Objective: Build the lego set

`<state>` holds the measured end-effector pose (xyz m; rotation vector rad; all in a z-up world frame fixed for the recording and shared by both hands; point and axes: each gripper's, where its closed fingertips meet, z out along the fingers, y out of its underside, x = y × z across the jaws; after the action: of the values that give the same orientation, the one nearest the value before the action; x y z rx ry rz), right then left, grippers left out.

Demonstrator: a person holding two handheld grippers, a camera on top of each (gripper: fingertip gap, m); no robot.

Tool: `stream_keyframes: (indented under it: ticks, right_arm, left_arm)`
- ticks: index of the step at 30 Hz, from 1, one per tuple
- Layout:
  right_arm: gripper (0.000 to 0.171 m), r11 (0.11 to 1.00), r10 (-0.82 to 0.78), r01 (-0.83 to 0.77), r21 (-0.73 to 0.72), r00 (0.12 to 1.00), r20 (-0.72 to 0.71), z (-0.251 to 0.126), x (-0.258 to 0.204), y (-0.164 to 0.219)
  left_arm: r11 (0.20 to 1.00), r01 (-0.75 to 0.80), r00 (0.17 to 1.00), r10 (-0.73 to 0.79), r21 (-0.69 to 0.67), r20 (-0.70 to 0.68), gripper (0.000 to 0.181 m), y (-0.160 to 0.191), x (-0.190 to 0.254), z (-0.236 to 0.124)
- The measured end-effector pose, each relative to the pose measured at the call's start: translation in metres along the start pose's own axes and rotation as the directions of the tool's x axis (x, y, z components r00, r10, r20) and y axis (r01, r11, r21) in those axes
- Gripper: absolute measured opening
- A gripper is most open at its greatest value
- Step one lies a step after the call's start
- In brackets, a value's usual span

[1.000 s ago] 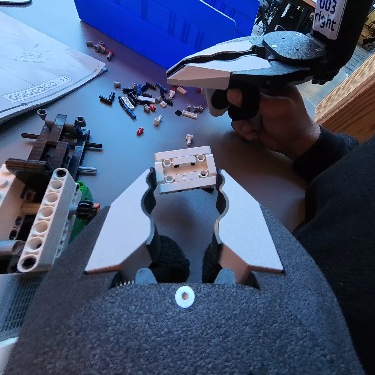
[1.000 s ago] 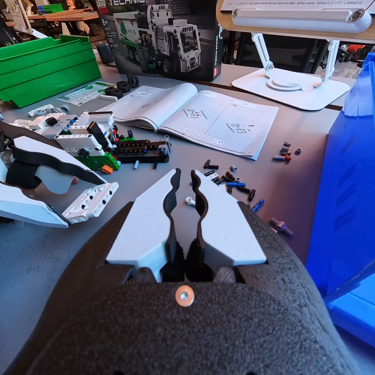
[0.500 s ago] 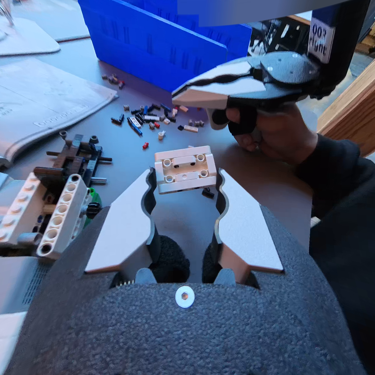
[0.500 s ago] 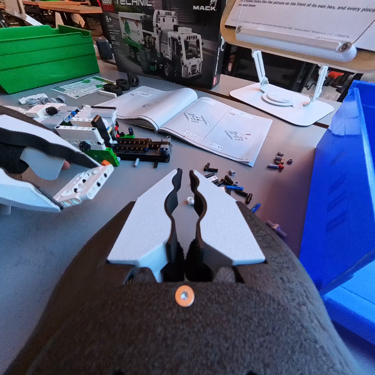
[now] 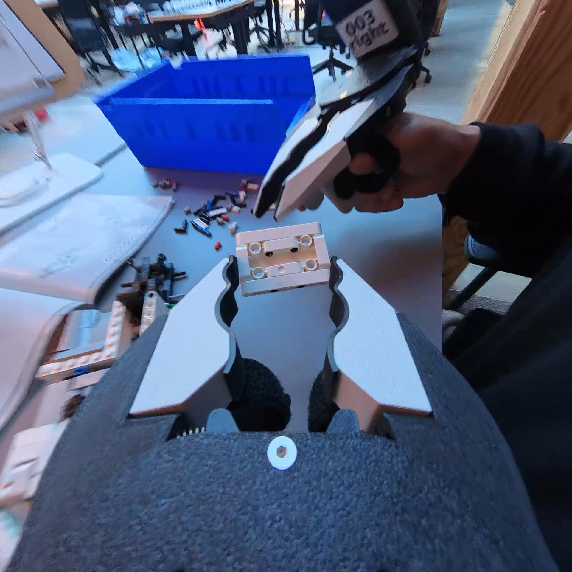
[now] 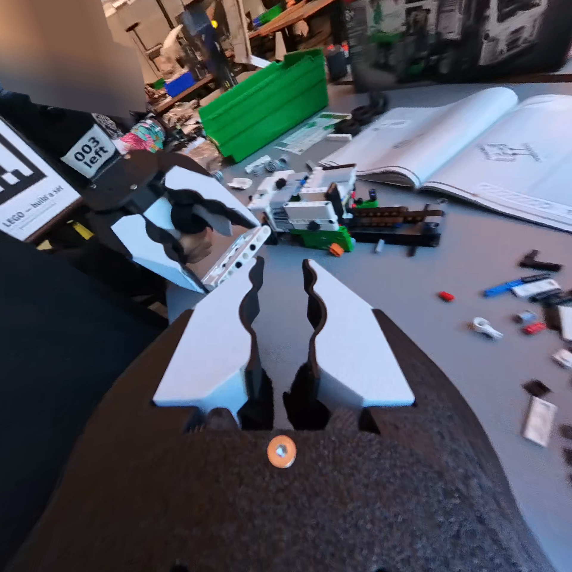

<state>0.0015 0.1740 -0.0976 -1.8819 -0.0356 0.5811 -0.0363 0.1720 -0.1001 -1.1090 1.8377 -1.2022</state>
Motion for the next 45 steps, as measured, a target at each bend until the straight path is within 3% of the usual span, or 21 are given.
stream_keyframes:
  ticks: [1,7,17,27,29,30,33,38,42,45]
  right_arm:
    - [0.025,1.0,0.004,-0.004,0.012,1.0,0.009,0.002,-0.006,-0.001]
    - [0.025,0.972,0.176,-0.202,0.116,0.964,0.201,0.01,-0.047,-0.012]
    - [0.025,0.913,0.334,-0.393,0.107,0.873,0.356,0.013,-0.075,-0.007]
    - [0.01,0.935,0.306,-0.346,0.075,0.897,0.318,0.018,-0.079,0.002]
    - [0.008,0.935,0.313,-0.347,0.067,0.901,0.301,0.019,-0.074,0.004]
    - [0.007,0.935,0.309,-0.345,0.081,0.905,0.293,0.019,-0.071,0.004]
    - [0.007,0.924,0.313,-0.363,0.122,0.9,0.302,0.014,-0.066,-0.001]
    - [0.007,0.904,0.295,-0.369,0.217,0.903,0.312,0.0,-0.054,-0.016]
    - [0.007,0.911,0.174,-0.298,0.286,0.905,0.389,-0.015,-0.062,-0.025]
    - [0.007,0.938,0.06,-0.171,0.3,0.937,0.344,-0.024,-0.063,-0.022]
  left_arm:
    - [1.0,-0.024,1.0,0.024,0.009,0.014,0.058,-0.004,0.0,-0.006]
    - [0.989,-0.141,0.987,0.138,0.041,0.079,0.058,-0.015,0.009,-0.032]
    - [0.981,-0.185,0.977,0.178,0.053,0.121,0.058,-0.011,0.017,-0.043]
    - [0.983,-0.175,0.976,0.167,0.045,0.14,0.058,-0.006,0.018,-0.038]
    - [0.983,-0.158,0.978,0.143,0.095,0.15,0.048,-0.011,0.016,-0.041]
    - [0.984,-0.129,0.982,0.11,0.125,0.152,0.045,-0.014,0.012,-0.043]
    - [0.983,0.05,0.993,-0.068,0.178,0.096,0.059,-0.016,0.001,-0.047]
    - [0.94,0.261,0.965,-0.261,0.218,-0.03,0.055,-0.014,-0.004,-0.041]
    - [0.951,0.23,0.973,-0.222,0.208,-0.064,0.047,-0.016,0.002,-0.028]
    - [0.968,0.176,0.983,-0.164,0.177,-0.082,0.044,-0.012,0.01,-0.018]
